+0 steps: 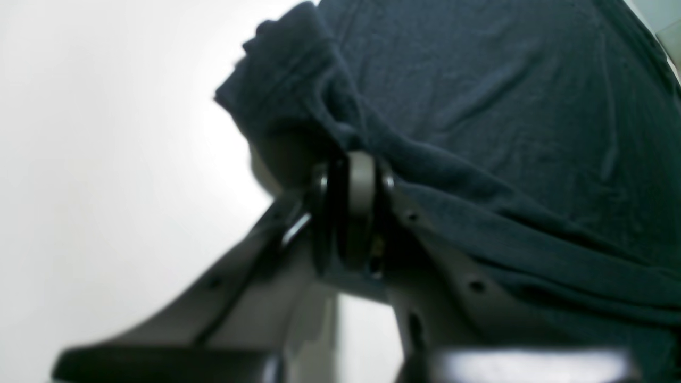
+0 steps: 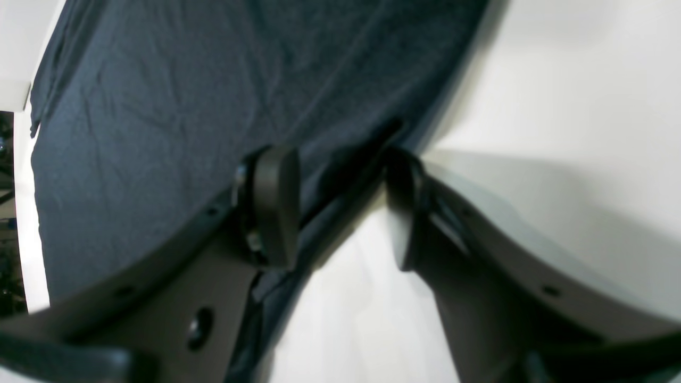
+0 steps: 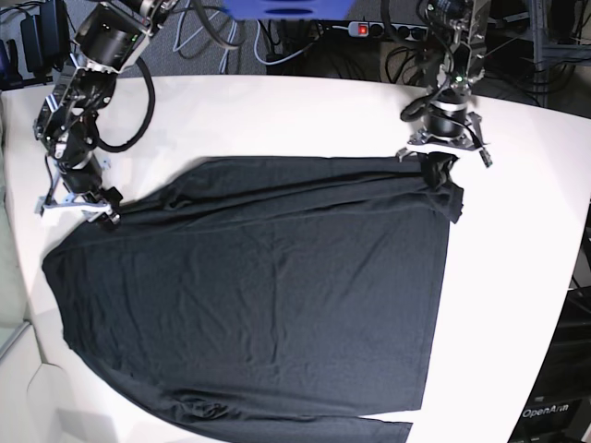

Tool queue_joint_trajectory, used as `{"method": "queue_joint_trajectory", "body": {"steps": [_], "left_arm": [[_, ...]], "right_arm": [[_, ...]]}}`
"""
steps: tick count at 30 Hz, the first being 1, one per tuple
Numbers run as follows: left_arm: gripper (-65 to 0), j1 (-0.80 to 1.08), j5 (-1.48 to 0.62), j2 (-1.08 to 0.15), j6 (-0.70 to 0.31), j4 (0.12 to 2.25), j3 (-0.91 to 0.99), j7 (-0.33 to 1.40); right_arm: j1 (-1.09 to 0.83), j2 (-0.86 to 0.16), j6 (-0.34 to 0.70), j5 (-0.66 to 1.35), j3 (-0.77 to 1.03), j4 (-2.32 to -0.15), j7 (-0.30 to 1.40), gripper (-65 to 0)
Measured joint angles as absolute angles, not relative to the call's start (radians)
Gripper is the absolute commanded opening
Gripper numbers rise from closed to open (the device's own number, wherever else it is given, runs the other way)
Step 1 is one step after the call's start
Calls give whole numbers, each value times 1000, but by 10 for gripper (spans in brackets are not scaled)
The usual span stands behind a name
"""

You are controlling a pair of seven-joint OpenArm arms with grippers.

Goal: Fold the T-shirt properly
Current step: 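Pull the grasped shoulder corner away from the left gripper with the right gripper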

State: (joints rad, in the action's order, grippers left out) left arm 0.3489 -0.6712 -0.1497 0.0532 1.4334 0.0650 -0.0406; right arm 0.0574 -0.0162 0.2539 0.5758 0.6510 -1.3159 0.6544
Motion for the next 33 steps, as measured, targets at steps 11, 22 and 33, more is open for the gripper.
{"method": "queue_joint_trajectory", "body": {"steps": [11,22,33], "left_arm": [[-611,348,-671,-150,53,1433,59,-41],[-611,349,-675,-149,56,1433,62,-41],[-611,348,-675,-149,56,1429,60,-41]], "right_arm": [[57,-16,254,573,687,-1316,654,-373],[115,-64,285,626,685,-1161,606,-375],[116,-67,284,608,687,-1153,602,-578]]}}
